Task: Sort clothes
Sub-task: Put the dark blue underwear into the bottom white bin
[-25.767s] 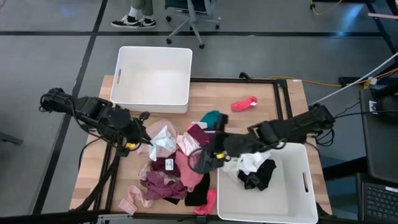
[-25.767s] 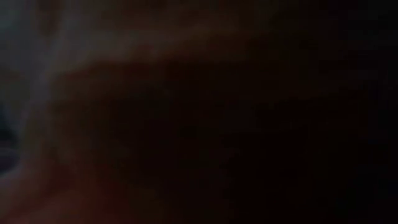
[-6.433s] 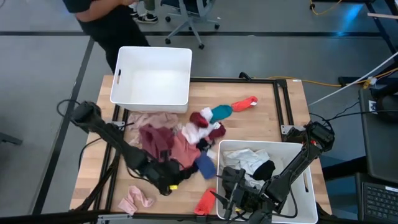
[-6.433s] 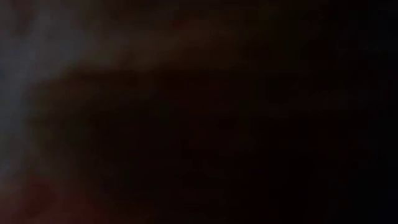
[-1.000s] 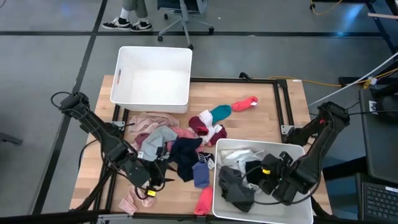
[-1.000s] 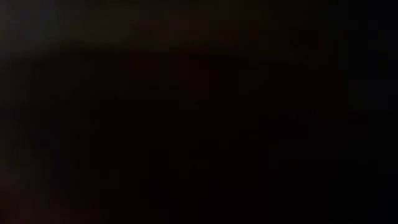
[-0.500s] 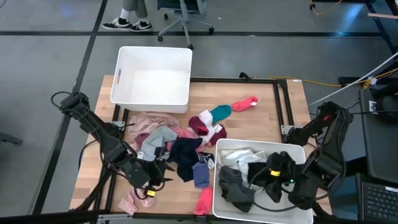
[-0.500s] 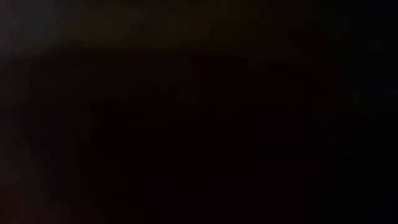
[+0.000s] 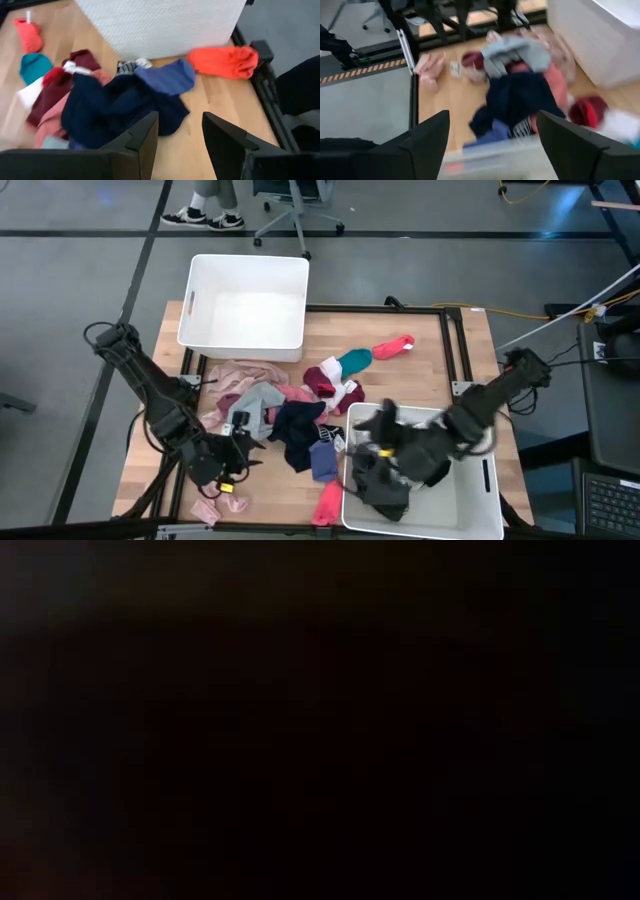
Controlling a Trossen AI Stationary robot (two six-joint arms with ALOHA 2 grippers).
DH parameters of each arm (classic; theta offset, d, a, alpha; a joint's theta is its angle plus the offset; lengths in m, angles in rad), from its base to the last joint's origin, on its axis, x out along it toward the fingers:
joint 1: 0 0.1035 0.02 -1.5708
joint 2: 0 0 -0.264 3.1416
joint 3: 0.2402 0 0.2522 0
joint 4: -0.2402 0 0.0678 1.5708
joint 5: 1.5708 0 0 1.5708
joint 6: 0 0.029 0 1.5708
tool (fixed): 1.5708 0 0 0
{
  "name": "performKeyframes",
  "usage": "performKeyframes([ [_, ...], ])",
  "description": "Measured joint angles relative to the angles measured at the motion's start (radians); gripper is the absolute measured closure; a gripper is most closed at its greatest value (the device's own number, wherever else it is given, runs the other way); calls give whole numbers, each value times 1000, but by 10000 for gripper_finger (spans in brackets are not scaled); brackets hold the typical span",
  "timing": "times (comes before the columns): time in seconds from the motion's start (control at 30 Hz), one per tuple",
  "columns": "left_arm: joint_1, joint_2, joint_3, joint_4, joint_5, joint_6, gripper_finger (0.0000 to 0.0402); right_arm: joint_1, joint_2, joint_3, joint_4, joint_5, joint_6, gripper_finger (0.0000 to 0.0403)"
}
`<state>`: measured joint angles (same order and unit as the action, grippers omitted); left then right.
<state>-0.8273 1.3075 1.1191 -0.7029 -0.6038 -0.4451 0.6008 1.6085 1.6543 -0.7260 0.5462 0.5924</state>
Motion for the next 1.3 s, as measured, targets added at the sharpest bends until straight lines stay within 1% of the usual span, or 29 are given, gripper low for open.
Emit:
performKeyframes([
  [0.13,-25,-32,-3,-59,-39,-46,258,-107,58,0,166,-102,-151,105],
  [0.2,-38,-57,-27,-54,-38,-53,258,-155,88,0,240,-168,-212,105],
  [0.3,-53,-109,-85,-55,-7,-76,258,-221,145,0,346,-261,-269,105],
  [0.37,-58,-157,-131,-55,-5,-109,258,-262,188,0,412,-317,-303,105],
  [0.53,-62,-283,-268,25,-24,-151,258,-343,280,0,504,-408,-376,105],
  [0.7,-62,-375,-379,117,-69,-162,258,-392,362,-1,504,-416,-435,105],
  [0.87,-62,-414,-442,183,-106,-171,258,-402,428,-1,463,-415,-465,105],
  [1.0,-62,-418,-458,198,-125,-171,258,-399,462,-1,415,-384,-494,105],
  [1.13,-62,-415,-458,201,-146,-163,258,-399,472,-1,371,-377,-496,105],
  [1.3,-62,-415,-459,232,-153,-123,258,-400,502,-1,360,-354,-497,113],
])
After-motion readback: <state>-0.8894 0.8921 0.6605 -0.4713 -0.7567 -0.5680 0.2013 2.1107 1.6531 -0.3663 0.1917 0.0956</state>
